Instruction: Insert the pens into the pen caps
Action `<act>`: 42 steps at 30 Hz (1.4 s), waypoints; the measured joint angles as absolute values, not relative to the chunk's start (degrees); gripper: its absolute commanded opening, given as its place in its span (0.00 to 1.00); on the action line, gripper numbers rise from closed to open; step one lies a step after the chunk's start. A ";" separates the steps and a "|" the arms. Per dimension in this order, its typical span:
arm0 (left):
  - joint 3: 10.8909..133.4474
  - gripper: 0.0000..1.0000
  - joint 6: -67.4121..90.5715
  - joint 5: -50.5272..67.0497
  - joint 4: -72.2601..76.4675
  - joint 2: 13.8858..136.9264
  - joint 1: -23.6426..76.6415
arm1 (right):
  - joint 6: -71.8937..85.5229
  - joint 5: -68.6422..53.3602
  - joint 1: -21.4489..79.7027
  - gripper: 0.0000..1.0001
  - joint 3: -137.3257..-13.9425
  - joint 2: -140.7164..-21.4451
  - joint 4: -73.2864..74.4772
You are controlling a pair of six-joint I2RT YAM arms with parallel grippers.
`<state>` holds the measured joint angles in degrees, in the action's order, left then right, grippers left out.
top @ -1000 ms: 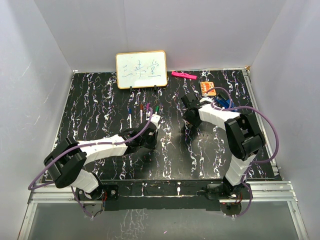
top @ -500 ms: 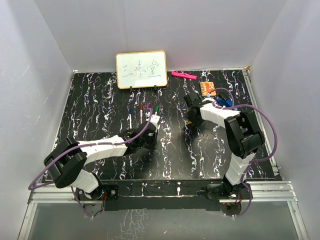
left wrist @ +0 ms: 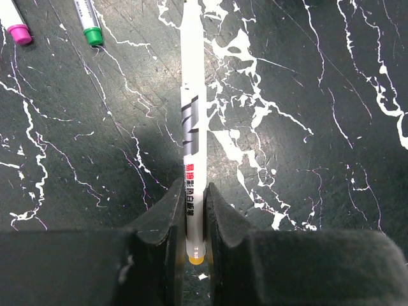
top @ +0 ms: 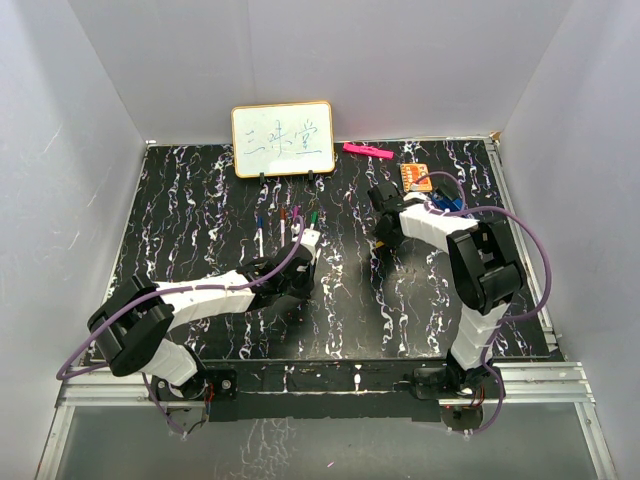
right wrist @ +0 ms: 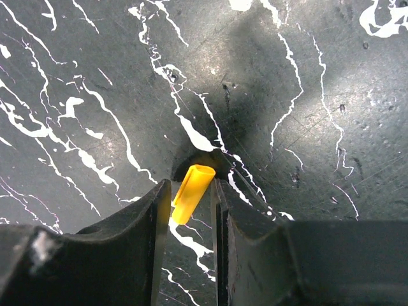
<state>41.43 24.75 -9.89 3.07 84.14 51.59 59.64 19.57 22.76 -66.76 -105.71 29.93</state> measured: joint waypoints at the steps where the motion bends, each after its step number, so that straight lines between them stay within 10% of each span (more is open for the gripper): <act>1: 41.43 0.00 24.75 -9.89 3.14 84.14 51.59 | 59.18 19.57 22.76 0.29 -66.96 -105.86 30.09; 42: 41.47 0.00 24.91 -11.35 4.08 84.03 51.59 | 41.19 18.76 27.22 0.00 -69.41 -109.80 27.44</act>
<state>41.47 24.91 -11.35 4.08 84.03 51.59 41.19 18.76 27.22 -69.41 -109.80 27.44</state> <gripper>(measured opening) 0.109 0.065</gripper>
